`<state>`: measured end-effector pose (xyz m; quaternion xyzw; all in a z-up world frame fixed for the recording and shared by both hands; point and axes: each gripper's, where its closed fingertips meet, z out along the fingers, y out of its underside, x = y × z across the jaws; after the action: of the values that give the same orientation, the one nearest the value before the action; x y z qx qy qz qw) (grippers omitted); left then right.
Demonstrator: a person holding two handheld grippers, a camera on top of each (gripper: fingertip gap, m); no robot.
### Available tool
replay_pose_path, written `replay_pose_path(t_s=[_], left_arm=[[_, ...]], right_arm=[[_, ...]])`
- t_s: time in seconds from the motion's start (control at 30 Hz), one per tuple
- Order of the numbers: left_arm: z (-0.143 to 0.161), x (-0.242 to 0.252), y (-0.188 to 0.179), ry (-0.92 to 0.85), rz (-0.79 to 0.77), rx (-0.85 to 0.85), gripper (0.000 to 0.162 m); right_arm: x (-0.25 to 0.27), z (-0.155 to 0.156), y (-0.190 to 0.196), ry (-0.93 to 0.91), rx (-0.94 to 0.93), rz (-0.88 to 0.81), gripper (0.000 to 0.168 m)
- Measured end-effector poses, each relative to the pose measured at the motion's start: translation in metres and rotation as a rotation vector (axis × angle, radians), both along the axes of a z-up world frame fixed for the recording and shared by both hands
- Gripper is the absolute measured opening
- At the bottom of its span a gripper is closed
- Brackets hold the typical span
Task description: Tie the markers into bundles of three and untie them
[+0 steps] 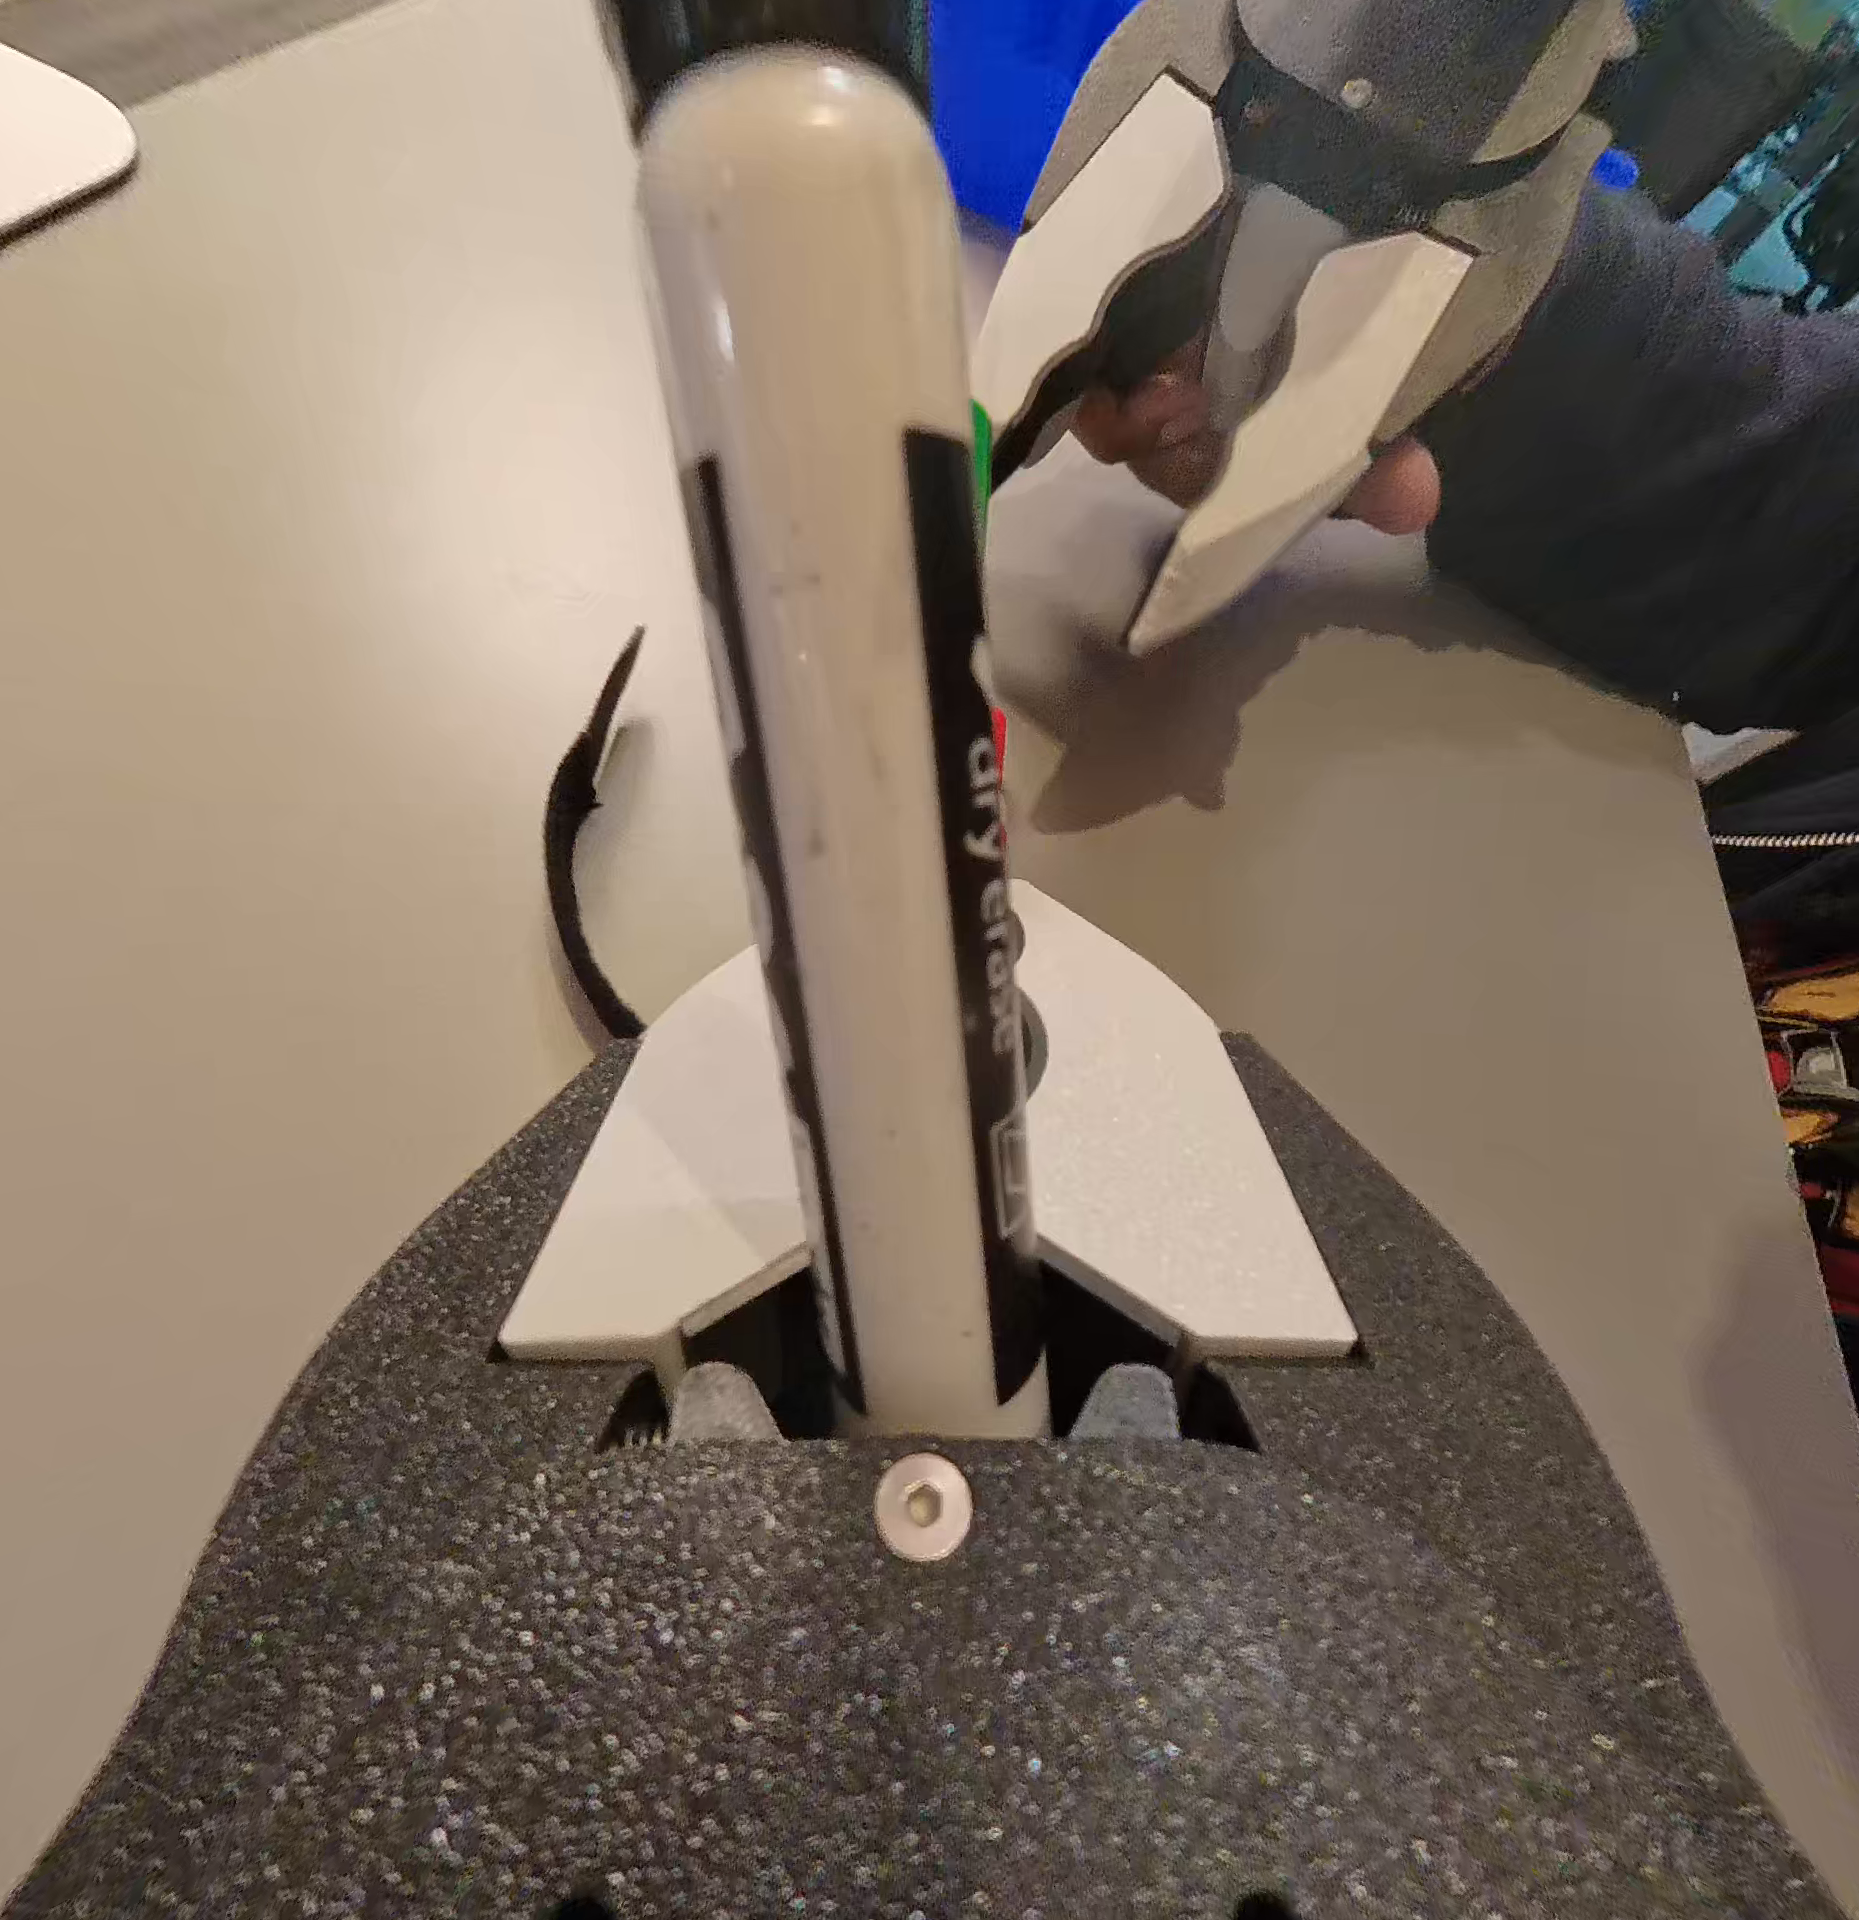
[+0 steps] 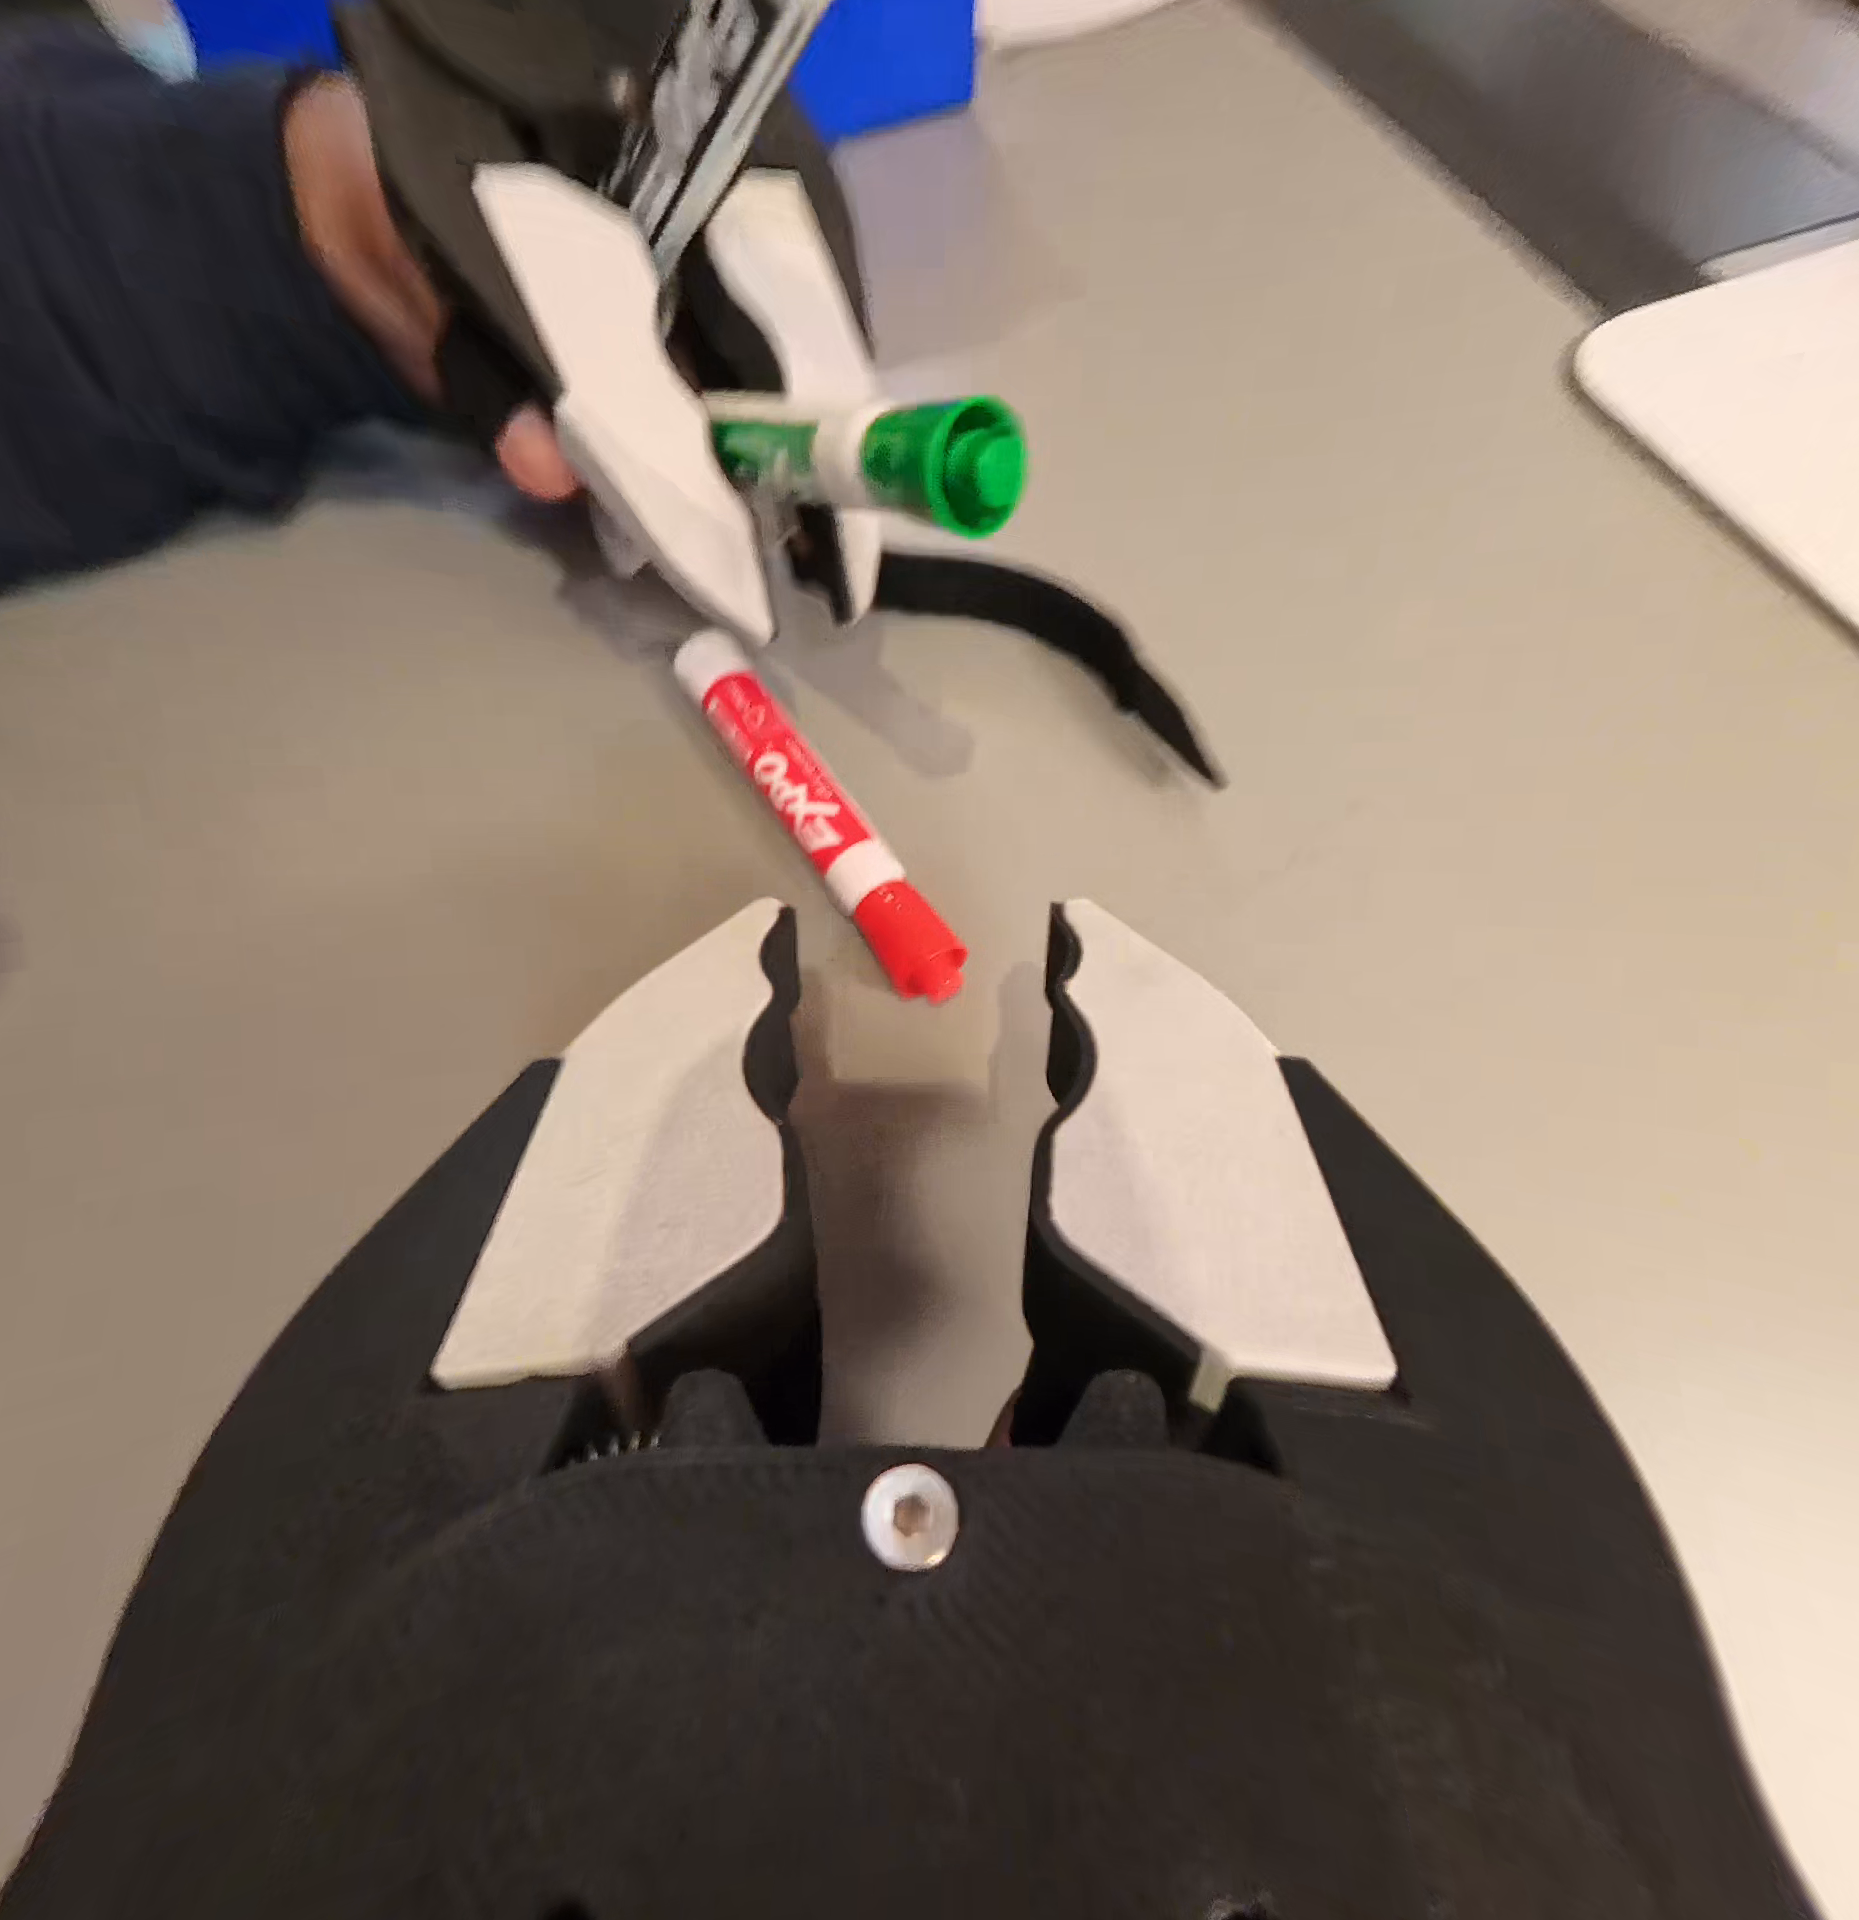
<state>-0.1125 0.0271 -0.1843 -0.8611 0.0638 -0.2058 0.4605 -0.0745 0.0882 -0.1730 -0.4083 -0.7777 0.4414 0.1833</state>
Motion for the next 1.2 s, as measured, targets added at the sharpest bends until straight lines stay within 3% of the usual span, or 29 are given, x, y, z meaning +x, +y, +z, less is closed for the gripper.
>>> replay_pose_path(t_s=[0.17,0.27,0.33,0.4,0.6,0.87,1.2], left_arm=[[-0.001,0.011,-0.001,0.004,-0.054,-0.007,0.022],[-0.003,0.015,-0.002,0.009,-0.079,-0.016,0.022],[-0.003,0.016,-0.003,0.01,-0.084,-0.018,0.022],[-0.003,0.017,-0.003,0.005,-0.089,-0.016,0.022],[-0.002,0.02,-0.006,0.0,-0.116,-0.01,0.022],[0.0,0.032,-0.012,0.015,-0.202,0.006,0.023],[0.005,0.058,-0.019,0.032,-0.346,0.055,0.02]], right_arm=[[0.008,-0.035,-0.012,-0.046,0.229,0.13,0.053],[0.002,-0.047,-0.018,-0.067,0.259,0.187,0.053],[-0.001,-0.049,-0.025,-0.088,0.242,0.228,0.043],[-0.001,-0.05,-0.032,-0.111,0.223,0.276,0.022],[0.009,-0.049,-0.026,-0.076,0.275,0.288,0.017],[0.02,-0.001,0.017,0.009,0.2,0.165,0.016],[0.031,0.056,0.014,-0.115,0.136,0.345,0.017]])
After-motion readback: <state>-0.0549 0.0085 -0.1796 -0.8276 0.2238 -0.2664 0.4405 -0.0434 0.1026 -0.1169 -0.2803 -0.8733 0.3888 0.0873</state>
